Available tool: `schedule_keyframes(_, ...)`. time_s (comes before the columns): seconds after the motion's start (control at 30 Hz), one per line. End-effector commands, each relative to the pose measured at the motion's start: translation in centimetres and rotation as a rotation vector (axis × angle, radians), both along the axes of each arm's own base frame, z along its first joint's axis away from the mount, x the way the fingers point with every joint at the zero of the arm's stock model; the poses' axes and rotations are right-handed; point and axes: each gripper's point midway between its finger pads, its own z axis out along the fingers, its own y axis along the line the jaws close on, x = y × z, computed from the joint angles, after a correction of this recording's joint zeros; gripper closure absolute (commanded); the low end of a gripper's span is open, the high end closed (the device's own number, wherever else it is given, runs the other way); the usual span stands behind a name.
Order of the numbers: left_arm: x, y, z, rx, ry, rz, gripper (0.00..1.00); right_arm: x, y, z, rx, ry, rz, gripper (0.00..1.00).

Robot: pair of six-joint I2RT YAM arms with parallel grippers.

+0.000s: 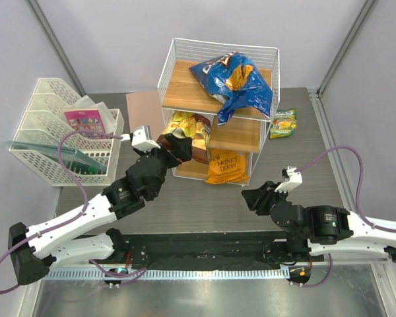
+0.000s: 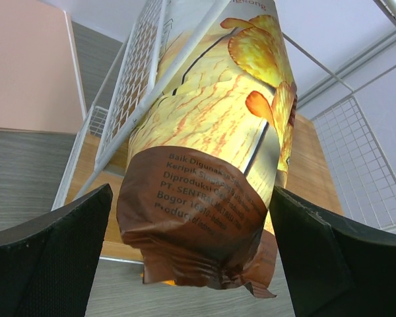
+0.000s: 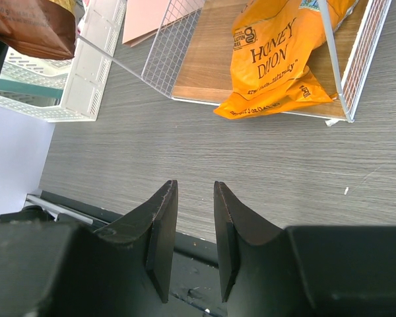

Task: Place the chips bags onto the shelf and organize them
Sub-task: Place the potato chip on the shelf.

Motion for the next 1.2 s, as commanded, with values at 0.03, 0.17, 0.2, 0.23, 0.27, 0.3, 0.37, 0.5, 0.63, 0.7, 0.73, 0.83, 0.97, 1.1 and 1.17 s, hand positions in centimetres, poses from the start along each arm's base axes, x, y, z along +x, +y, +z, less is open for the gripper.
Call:
schedule_keyframes(0.03, -0.4, 0.2, 0.9, 0.012, -0.004, -0.025, 0.0, 0.5, 0.2, 1.1, 0.046, -0.018, -0.035, 0.66)
schedule_keyframes(0.17, -0.9, 0.9, 0.4, 0.01, 0.025, -0.021, 0.0, 0.5, 0.2, 1.2, 0.044, -0.021, -0.033, 0.66)
schedule_keyframes(0.2, -1.0, 1.0, 0.2, 0.009, 0.031, -0.02, 0.0, 0.5, 0.2, 1.2, 0.04, -0.024, -0.031, 0.66)
schedule_keyframes(0.23, -1.2, 1.2, 0.1, 0.009, 0.036, -0.021, 0.0, 0.6, 0.1, 1.3, 0.039, -0.028, -0.034, 0.65)
schedule_keyframes(0.27, -1.5, 1.4, -0.3, 0.018, 0.047, -0.028, 0.0, 0.6, 0.0, 1.3, 0.04, -0.029, -0.039, 0.65)
schedule_keyframes(0.3, -1.9, 1.8, -0.2, 0.007, 0.048, -0.032, 0.0, 0.6, 0.0, 1.3, 0.036, -0.03, -0.038, 0.64)
schedule_keyframes(0.37, -2.4, 2.2, -0.5, 0.013, 0.06, -0.046, 0.0, 0.7, -0.1, 1.4, 0.033, -0.035, -0.047, 0.64)
schedule_keyframes(0.5, -3.6, 2.7, -0.8, 0.02, 0.061, -0.091, 0.0, 1.0, -0.4, 1.5, 0.021, -0.045, -0.068, 0.62)
schedule_keyframes(0.63, -4.3, 2.8, 0.1, 0.006, 0.035, -0.131, 0.0, 1.2, -0.3, 1.5, 0.008, -0.052, -0.081, 0.62)
schedule_keyframes(0.7, -4.6, 2.3, 0.4, 0.004, 0.032, -0.165, 0.0, 1.3, -0.3, 1.6, 0.0, -0.055, -0.083, 0.61)
schedule_keyframes(0.73, -4.7, 2.1, 0.4, 0.007, 0.035, -0.18, 0.0, 1.3, -0.3, 1.6, -0.001, -0.057, -0.087, 0.61)
schedule_keyframes(0.83, -5.6, 1.9, 0.1, 0.01, 0.058, -0.227, 0.0, 1.8, -1.6, 2.4, -0.022, -0.083, -0.132, 0.46)
schedule_keyframes(0.97, -7.7, 2.5, 0.5, -0.016, 0.06, -0.304, 0.0, 2.9, -4.9, 4.8, -0.053, -0.154, -0.239, 0.35)
schedule_keyframes(1.1, -9.3, 3.9, 0.9, -0.002, 0.059, -0.344, 0.0, 3.4, -7.5, 6.6, -0.054, -0.206, -0.316, 0.34)
schedule_keyframes(1.17, -9.8, 4.5, 0.7, 0.022, 0.068, -0.352, 0.0, 3.5, -8.1, 6.9, -0.052, -0.209, -0.328, 0.34)
